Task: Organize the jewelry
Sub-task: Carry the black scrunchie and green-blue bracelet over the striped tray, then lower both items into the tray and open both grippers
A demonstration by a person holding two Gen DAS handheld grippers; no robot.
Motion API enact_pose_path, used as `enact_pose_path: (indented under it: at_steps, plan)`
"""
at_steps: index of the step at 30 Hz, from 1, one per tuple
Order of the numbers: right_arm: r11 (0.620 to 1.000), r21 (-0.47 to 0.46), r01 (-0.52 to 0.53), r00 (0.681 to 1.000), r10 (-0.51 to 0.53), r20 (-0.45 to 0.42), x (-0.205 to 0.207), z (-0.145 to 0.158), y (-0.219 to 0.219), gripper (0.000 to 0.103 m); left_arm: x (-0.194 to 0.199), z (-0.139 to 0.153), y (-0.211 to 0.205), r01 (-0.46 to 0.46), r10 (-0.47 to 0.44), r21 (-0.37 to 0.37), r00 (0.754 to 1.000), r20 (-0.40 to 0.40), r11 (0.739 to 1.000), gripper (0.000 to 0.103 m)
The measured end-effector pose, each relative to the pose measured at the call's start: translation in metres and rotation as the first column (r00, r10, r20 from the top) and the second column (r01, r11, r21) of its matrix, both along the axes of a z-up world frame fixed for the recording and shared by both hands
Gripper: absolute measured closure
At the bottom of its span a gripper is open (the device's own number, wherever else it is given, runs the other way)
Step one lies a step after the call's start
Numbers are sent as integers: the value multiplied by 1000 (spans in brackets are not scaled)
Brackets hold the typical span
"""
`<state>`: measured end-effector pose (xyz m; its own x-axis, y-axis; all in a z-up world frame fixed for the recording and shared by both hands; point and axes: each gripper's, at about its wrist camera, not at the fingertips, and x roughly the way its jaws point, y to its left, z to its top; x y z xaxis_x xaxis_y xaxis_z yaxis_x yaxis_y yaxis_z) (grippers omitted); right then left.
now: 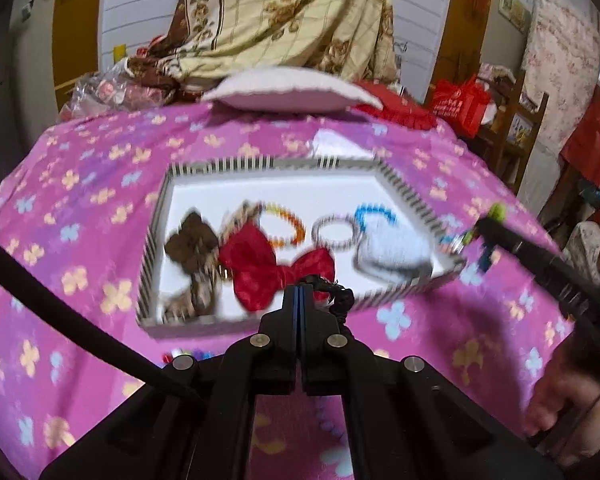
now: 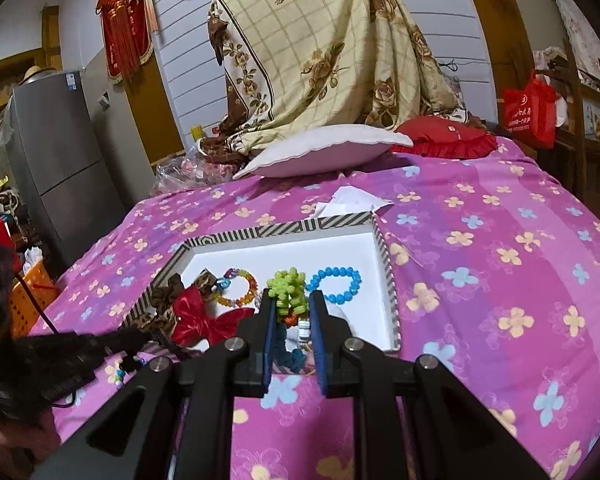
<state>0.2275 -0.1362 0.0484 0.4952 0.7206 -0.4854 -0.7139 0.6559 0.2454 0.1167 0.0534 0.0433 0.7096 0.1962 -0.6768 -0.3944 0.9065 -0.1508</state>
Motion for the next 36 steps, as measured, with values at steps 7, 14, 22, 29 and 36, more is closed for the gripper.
enact_pose_path:
  at_steps: [7, 14, 22, 29, 36]
  plan:
    - [1000, 9, -12, 1000, 12, -5, 8, -3, 13, 87, 22, 29, 33, 6, -6, 6, 999, 35, 1000, 103]
    - [999, 19, -31, 1000, 30, 8, 30, -4, 39, 87, 53, 23, 67, -21, 22, -51, 1000, 15, 999, 103]
    - [998, 20, -66, 993, 68, -94, 74, -10, 80, 87, 84, 12, 104, -53, 53, -95, 999, 4, 994, 103]
    - [998, -29, -61, 979, 55, -194, 124, -24, 120, 87, 118, -14, 127, -82, 76, -158, 996, -41, 984, 103]
    - [999, -35, -42, 943, 28, -333, 164, -44, 127, 87, 165, -35, 117, -64, 50, -185, 995, -81, 981, 103]
